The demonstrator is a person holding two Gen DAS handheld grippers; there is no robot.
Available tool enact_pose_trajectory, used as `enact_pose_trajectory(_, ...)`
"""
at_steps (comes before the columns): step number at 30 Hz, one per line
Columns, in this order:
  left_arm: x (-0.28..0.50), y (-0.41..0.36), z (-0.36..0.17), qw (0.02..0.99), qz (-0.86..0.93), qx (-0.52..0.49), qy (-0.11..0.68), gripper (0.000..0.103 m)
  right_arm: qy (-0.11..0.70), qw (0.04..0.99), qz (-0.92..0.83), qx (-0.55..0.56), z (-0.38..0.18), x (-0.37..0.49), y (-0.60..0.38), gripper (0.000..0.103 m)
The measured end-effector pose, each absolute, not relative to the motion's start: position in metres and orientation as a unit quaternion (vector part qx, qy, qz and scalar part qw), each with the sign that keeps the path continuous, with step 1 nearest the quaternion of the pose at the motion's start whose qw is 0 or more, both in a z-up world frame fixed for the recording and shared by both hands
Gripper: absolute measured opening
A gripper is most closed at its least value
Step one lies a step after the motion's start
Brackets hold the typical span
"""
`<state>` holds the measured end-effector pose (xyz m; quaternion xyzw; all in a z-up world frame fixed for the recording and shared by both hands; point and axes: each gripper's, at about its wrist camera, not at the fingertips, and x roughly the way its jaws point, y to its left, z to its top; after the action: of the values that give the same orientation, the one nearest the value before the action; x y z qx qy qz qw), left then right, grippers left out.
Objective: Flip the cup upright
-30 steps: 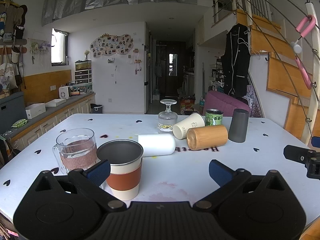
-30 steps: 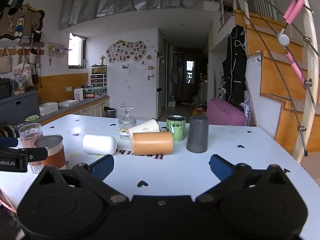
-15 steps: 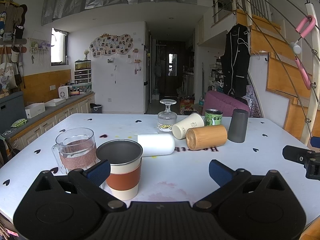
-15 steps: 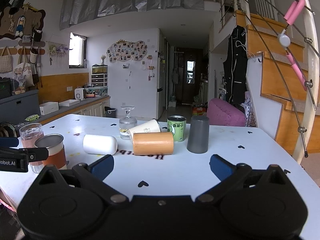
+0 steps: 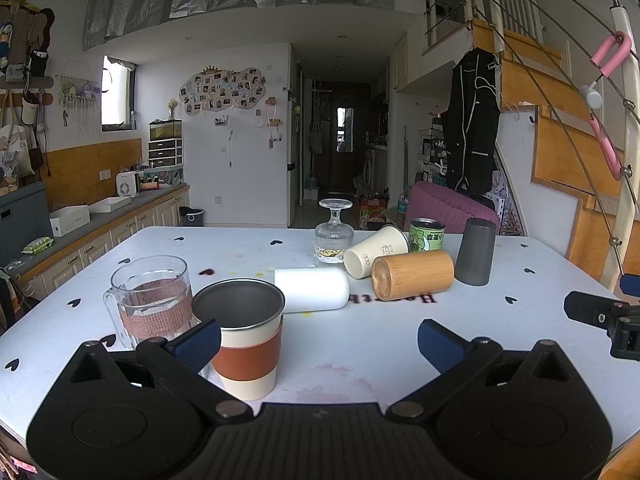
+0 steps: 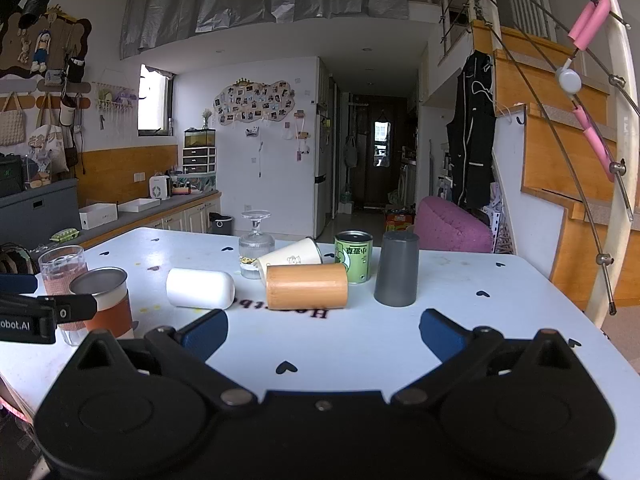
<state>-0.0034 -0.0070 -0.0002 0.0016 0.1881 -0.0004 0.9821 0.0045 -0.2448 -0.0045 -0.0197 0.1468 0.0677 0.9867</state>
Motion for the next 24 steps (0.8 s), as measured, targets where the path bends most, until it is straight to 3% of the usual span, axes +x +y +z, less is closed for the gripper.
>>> enact_pose_trajectory(24,-0.002,-0.003,-0.003,0.981,0.0,-0.003,0.191,0.103,0.149,0.986,0.071,-0.017,-0.007,-0.002,-0.251,0.103)
